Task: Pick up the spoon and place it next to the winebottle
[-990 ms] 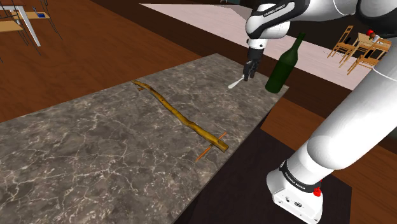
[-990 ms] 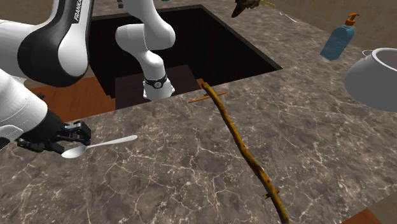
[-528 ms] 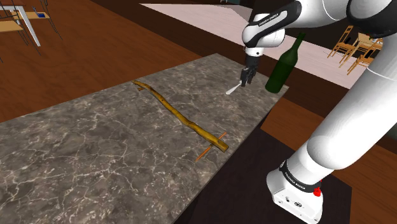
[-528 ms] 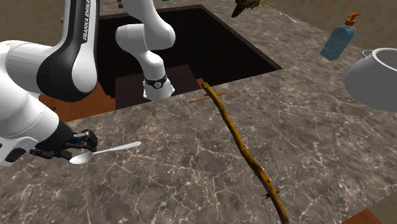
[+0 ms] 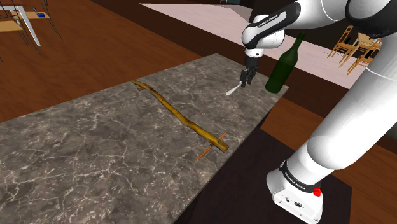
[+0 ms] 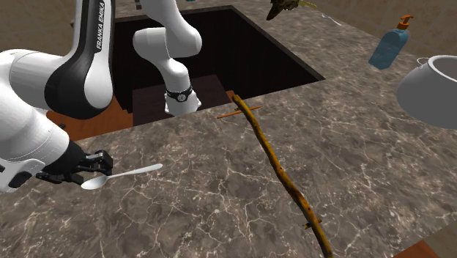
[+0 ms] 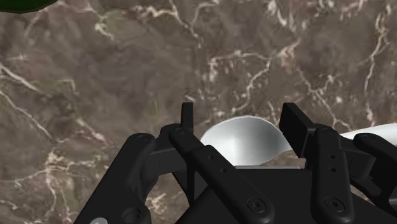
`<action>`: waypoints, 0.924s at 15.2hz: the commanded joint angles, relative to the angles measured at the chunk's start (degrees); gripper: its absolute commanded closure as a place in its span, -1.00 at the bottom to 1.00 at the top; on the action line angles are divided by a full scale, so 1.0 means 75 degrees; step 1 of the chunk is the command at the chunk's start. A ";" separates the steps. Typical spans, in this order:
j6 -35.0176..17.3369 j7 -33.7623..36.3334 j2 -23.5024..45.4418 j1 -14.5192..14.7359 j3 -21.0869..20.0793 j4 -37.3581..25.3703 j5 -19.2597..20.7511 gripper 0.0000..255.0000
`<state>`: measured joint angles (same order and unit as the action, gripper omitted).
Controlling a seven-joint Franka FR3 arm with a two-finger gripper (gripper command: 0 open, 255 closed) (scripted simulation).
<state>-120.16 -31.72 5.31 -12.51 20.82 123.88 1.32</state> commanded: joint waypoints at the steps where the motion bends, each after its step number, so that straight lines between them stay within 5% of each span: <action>1: 0.0000 0.0000 0.0000 0.0000 0.0000 0.0000 0.0000 -1.00; 6: 0.0000 0.0000 0.0000 0.0000 0.0000 0.0000 0.0000 -1.00; 10: 0.0964 0.0080 -0.0311 0.0039 -0.0012 -0.0670 0.0101 -1.00; 14: 0.0964 0.0080 -0.0311 0.0039 -0.0013 -0.0670 0.0101 -1.00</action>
<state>-113.03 -31.14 2.98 -12.23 20.73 118.92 2.08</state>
